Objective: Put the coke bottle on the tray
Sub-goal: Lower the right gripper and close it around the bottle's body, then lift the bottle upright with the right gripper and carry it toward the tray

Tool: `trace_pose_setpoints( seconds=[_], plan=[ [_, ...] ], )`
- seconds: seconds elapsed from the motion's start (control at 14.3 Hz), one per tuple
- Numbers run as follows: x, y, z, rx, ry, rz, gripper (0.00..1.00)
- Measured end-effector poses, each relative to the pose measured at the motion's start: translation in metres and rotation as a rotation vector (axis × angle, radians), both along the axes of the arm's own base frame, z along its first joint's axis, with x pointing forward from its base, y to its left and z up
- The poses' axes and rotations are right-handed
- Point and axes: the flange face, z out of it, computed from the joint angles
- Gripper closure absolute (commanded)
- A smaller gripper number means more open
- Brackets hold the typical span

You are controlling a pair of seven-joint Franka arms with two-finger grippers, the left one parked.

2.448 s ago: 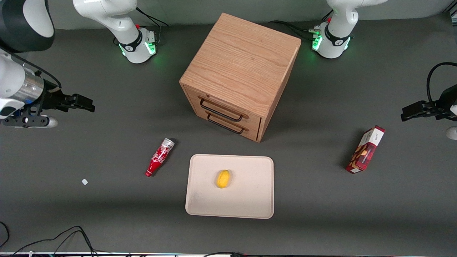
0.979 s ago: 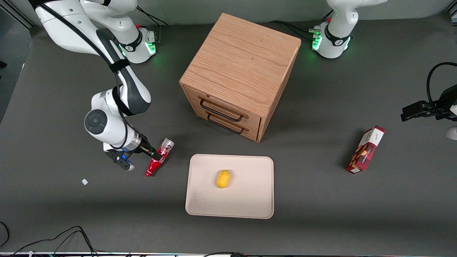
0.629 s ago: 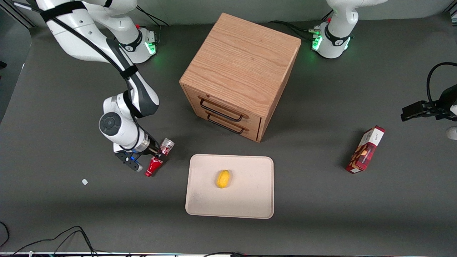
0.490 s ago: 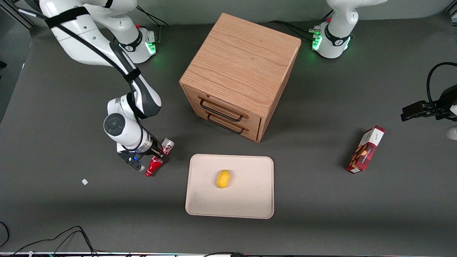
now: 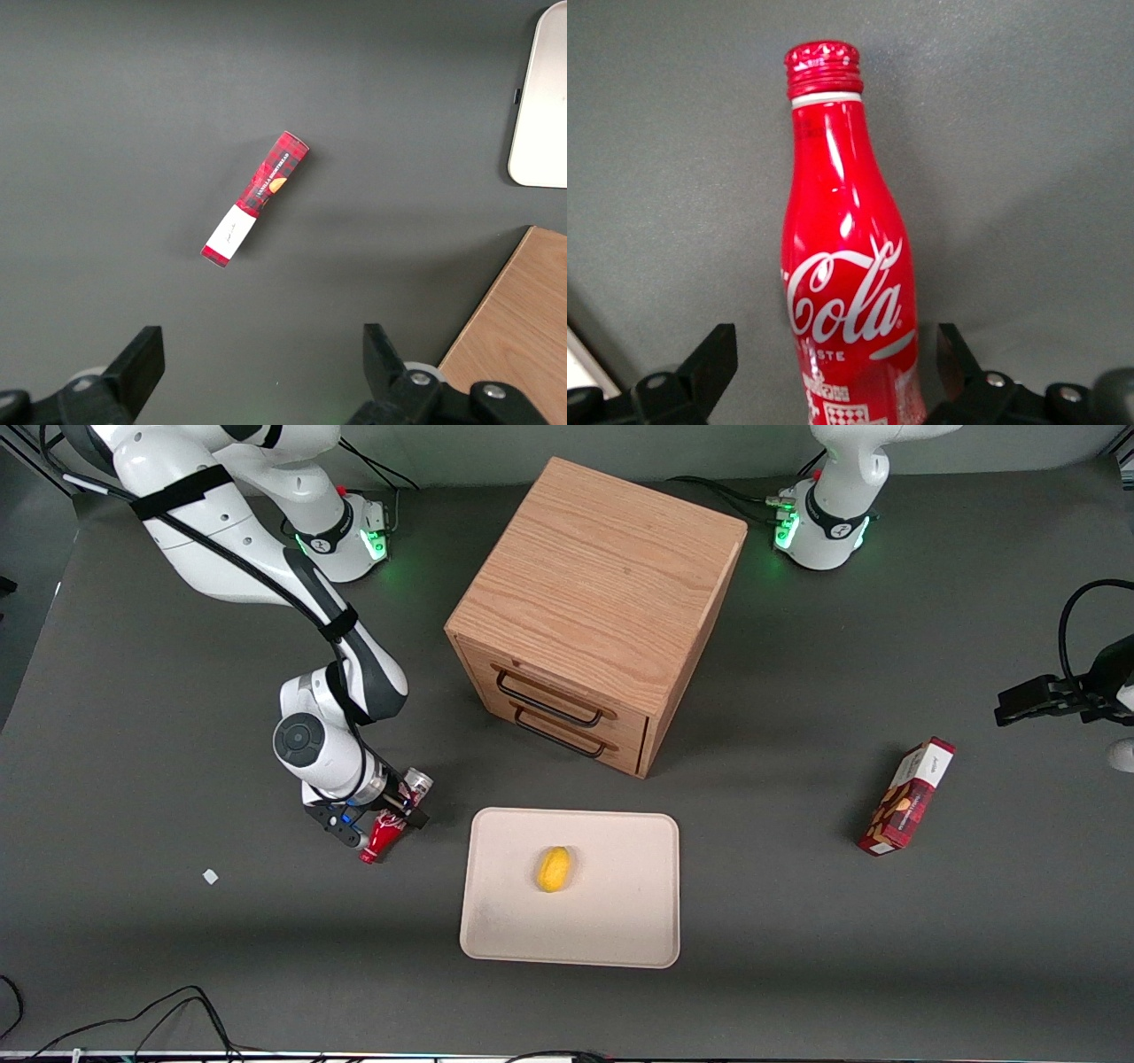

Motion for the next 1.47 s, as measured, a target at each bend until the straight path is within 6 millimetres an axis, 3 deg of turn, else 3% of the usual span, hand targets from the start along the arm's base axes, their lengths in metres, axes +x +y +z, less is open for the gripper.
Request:
trace_pose_setpoints(
  seconds=[0.14,0.21,0.28,0.35,1.12,1.26,1.47],
  plan=[
    [0.0,0.0,0.0,0.0,0.0,0.0,0.02],
    [0.0,0.0,0.0,0.0,0.0,0.0,0.26],
    [0.0,0.0,0.0,0.0,0.0,0.0,0.78],
    [0.0,0.0,0.0,0.0,0.0,0.0,1.0],
    [0.0,-0.004,0.004,-0.01,0.005,0.013,1.0],
    [-0.002,-0.011,0.02,-0.031,0.042,0.038,1.0],
    [-0.005,-0.027,0.08,-0.06,0.088,0.087,1.0]
  ],
)
